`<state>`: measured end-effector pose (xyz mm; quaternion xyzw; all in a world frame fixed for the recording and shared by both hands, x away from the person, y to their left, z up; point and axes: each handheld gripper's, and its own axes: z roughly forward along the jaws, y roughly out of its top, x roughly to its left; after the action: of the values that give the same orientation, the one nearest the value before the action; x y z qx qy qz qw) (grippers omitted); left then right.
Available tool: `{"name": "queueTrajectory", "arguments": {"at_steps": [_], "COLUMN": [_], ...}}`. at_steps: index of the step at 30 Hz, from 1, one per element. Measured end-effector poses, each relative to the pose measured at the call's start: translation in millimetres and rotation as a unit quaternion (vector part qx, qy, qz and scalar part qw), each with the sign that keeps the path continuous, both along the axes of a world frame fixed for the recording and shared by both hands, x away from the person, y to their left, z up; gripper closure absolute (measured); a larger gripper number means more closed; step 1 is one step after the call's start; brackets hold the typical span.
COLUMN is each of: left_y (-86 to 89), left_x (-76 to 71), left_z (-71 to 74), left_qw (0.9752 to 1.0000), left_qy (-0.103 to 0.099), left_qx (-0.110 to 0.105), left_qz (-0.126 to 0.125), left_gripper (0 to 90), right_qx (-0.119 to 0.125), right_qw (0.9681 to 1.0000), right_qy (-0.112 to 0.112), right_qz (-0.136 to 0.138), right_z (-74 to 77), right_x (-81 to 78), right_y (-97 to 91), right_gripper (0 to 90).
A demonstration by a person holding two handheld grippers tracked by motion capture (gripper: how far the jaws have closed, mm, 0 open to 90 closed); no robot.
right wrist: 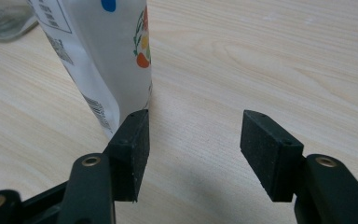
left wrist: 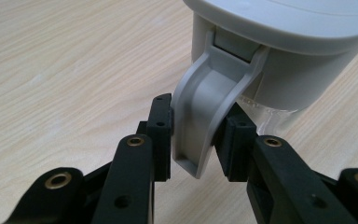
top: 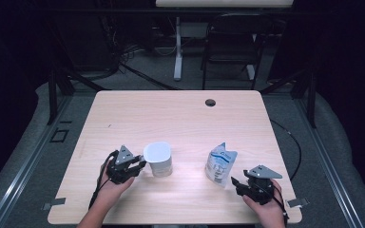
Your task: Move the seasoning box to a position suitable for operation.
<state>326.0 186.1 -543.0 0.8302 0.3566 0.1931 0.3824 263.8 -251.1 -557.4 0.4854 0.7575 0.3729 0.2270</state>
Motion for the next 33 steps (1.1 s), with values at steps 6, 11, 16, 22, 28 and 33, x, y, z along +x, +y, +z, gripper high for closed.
{"name": "queueTrajectory", "arguments": {"at_steps": [6,11,16,22,28,33], "left_y": [-1.4,-4.2,-8.7,-14.9,-19.8,-22.8], "left_x": [-6.7,-10.7,-15.2,-21.9,-28.4,-34.5], "left_z": [-0.1,0.4,1.6,0.6,1.3,1.0], "left_qw": [1.0,0.9999,0.9997,0.9988,0.9971,0.9964], "left_qy": [-0.001,0.0,0.001,0.003,0.005,0.008], "left_qx": [0.0,0.002,0.003,0.001,0.004,0.0], "left_qz": [-0.006,-0.013,-0.025,-0.05,-0.075,-0.084], "left_gripper": [69.8,69.8,69.8,69.8,69.8,69.7], "right_qx": [0.0,-0.004,-0.003,-0.011,-0.01,-0.013], "right_qw": [1.0,0.9999,0.9999,0.9998,0.9998,0.9997], "right_qy": [0.005,0.009,0.007,0.006,0.005,0.006], "right_qz": [0.004,0.012,0.014,0.016,0.017,0.019], "right_z": [-4.8,-9.1,-9.5,-9.1,-6.3,-1.7], "right_x": [1.1,1.6,0.7,0.1,-1.1,-3.1], "right_y": [2.4,3.5,4.9,5.4,4.9,5.4], "right_gripper": [42.3,42.1,42.2,43.2,44.7,51.9]}}
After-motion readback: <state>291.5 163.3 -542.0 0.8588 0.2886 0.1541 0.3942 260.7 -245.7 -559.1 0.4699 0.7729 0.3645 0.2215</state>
